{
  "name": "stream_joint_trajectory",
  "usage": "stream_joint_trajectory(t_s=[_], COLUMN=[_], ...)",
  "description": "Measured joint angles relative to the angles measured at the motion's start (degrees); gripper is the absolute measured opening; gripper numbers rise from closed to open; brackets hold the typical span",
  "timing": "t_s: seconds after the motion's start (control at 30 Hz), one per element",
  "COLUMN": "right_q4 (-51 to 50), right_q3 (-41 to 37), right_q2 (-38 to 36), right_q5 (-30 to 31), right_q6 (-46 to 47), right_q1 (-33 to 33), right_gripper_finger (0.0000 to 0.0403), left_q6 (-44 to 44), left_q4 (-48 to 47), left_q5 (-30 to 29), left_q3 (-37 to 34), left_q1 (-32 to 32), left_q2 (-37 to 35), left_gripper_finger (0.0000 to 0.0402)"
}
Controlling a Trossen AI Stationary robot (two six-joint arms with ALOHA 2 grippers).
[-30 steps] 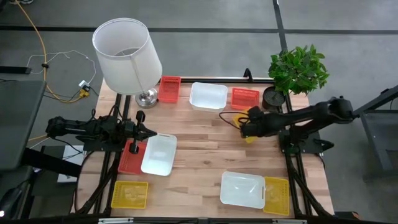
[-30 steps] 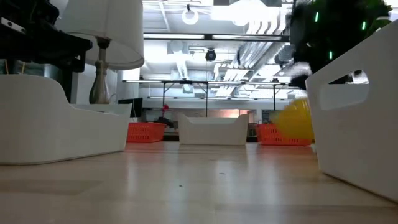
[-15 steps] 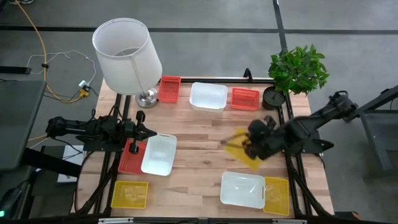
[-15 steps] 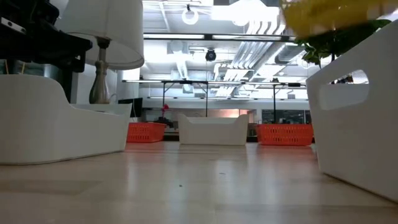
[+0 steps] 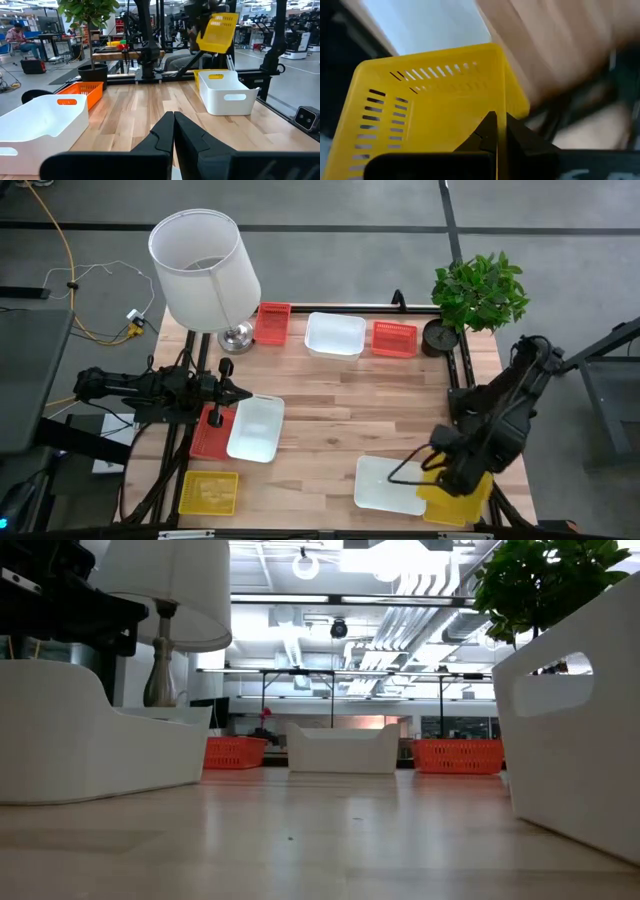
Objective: Stack baskets by color
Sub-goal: Stack the top yellow bin on the bottom right yellow bin
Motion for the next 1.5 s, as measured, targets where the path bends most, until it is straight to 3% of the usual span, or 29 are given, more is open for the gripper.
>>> stream_joint_trajectory(t_s=[0.17,0.37,0.9,1.5], right_q4=[-2.93,-4.83,-4.82,-4.8], right_q3=[0.02,0.02,-0.8,-0.98], right_q2=[1.54,5.33,16.33,19.57], right_q5=[-0.79,-3.38,-4.27,-3.81], right_q6=[14.9,22.86,31.72,35.68], right_q1=[3.14,5.22,8.39,9.84], right_gripper_finger=[0.0,0.0,0.0,0.0], left_q6=[0.0,0.0,0.0,0.0], left_q4=[0.0,0.02,0.01,0.0], left_q5=[0.0,0.0,0.0,0.0], left_q3=[0.0,0.0,0.0,0.0], left_q1=[0.0,-0.01,-0.02,0.0], left_q2=[0.0,0.0,0.0,0.0], left_gripper_finger=[0.0,0.0,0.0,0.0])
